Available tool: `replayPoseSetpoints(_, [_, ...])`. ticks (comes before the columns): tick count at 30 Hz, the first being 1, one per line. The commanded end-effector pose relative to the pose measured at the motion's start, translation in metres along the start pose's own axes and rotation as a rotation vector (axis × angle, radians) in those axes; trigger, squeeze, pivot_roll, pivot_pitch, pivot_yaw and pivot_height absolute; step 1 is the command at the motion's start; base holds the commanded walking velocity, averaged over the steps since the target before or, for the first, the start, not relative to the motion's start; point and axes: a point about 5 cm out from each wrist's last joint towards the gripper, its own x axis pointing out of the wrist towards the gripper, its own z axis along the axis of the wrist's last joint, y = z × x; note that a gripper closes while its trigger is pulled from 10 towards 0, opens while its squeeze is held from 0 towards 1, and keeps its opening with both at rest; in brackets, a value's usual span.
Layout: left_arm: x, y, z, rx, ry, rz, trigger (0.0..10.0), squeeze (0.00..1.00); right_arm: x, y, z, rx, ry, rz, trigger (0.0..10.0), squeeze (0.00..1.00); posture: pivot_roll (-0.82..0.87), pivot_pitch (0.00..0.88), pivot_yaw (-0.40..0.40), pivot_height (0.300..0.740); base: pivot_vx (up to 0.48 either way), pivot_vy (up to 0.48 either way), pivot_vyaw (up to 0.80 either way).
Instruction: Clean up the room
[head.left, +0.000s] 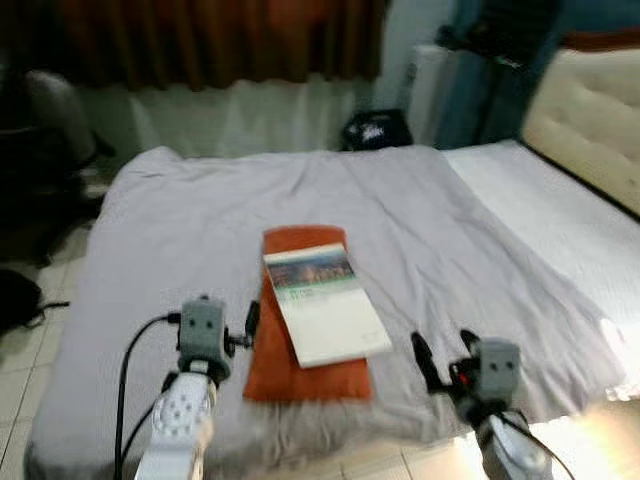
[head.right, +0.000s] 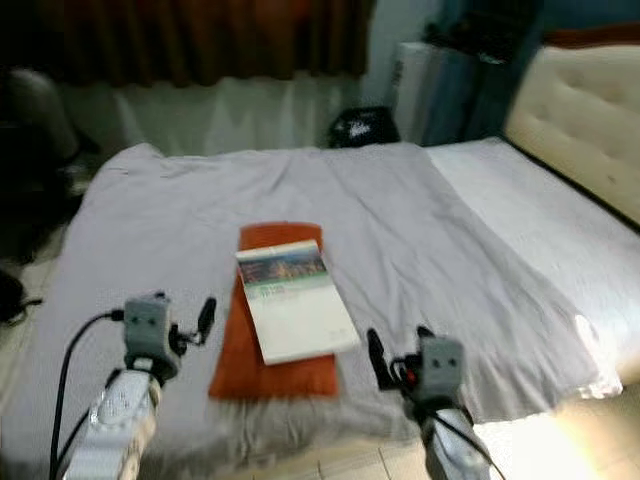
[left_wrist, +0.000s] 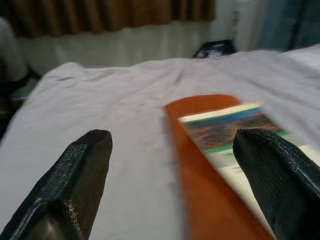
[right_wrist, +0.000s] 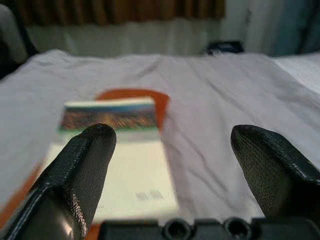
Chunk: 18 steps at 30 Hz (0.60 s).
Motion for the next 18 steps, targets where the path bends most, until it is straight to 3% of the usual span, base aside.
replayPoseSetpoints(1, [0.000,0.000,-0.003,-0.017,0.019,-0.012,10.0,0.00,-0.001,0.003,-0.003,0.000,0.013,0.011,10.0,0.00,0.02,0.000,-0.021,0.740,0.371,-0.300,0.00])
replayPoseSetpoints(8, [0.000,-0.006,-0.007,-0.021,0.052,-0.053,10.0,0.00,-0.002,0.004,-0.004,-0.003,0.020,0.017,10.0,0.00,0.02,0.000,-0.021,0.740,0.053,-0.043,0.00])
replayPoseSetpoints(12, [0.001,-0.013,-0.010,0.027,0.071,-0.085,10.0,0.00,-0.005,0.003,-0.005,-0.004,0.026,0.012,10.0,0.00,0.01,0.000,-0.018,0.740,0.000,0.000,0.00])
replayPoseSetpoints(18, [0.003,-0.009,-0.008,0.008,0.053,-0.076,10.0,0.00,-0.006,0.003,-0.006,-0.002,0.029,0.005,10.0,0.00,0.01,0.000,-0.011,0.740,0.000,-0.075,0.00])
